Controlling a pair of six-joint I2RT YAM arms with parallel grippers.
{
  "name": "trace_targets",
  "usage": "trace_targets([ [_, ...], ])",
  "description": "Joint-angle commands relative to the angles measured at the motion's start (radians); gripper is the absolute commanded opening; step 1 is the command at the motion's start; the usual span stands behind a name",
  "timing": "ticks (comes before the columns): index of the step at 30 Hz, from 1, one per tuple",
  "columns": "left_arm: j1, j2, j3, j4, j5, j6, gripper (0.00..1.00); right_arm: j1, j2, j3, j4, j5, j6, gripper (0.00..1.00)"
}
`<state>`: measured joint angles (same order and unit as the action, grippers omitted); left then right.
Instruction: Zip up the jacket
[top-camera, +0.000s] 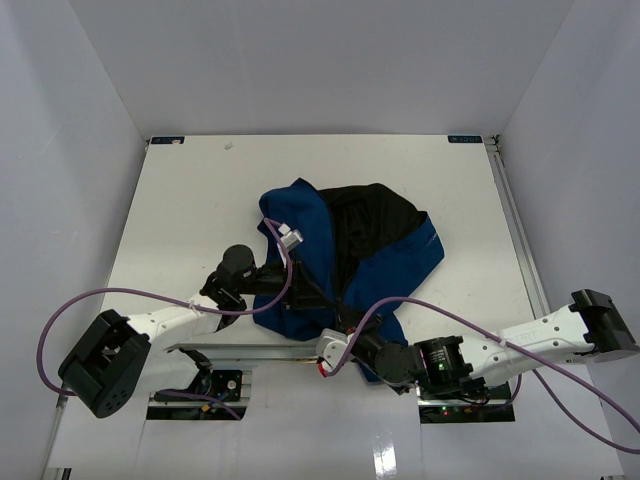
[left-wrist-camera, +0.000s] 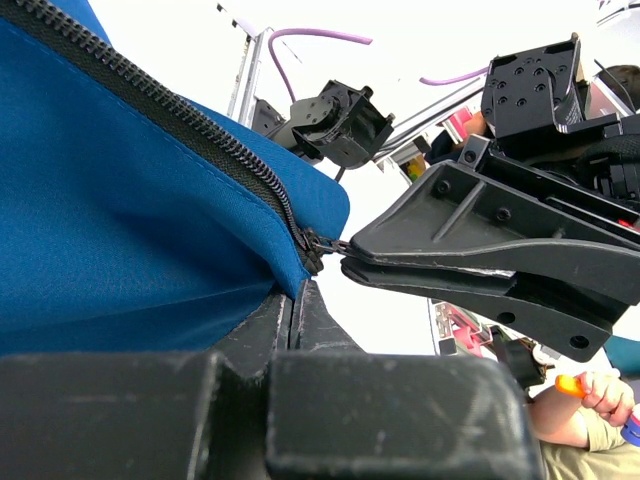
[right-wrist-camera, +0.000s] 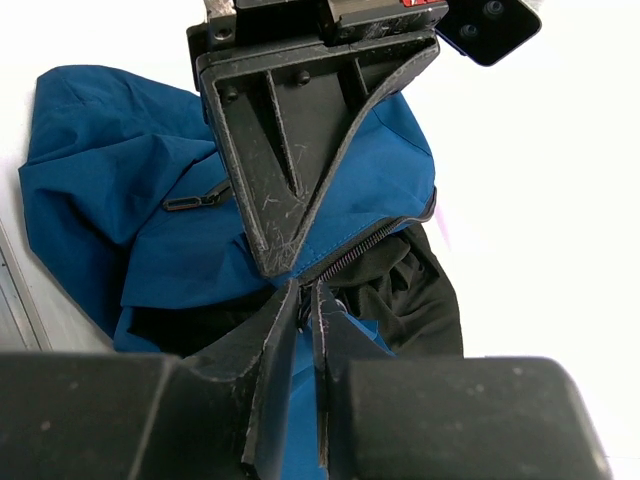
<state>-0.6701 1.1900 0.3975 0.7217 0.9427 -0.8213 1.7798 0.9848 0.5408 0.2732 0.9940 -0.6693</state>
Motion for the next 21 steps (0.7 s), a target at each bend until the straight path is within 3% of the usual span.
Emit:
trace_targets([
  [1, 0.000, -0.012, -0.014, 0.040, 0.033, -0.007, 0.00, -0.011, -0.012, -0.005, 0.066, -0.003, 0.010, 0.16],
  [7, 0.001, -0.016, -0.021, 0.057, 0.039, -0.009, 0.00, -0.049, 0.005, -0.002, 0.093, -0.018, 0.013, 0.08],
  [21, -0.022, -0.020, -0.031, 0.124, 0.063, -0.048, 0.00, -0.264, -0.063, -0.031, 0.216, -0.228, 0.010, 0.08],
])
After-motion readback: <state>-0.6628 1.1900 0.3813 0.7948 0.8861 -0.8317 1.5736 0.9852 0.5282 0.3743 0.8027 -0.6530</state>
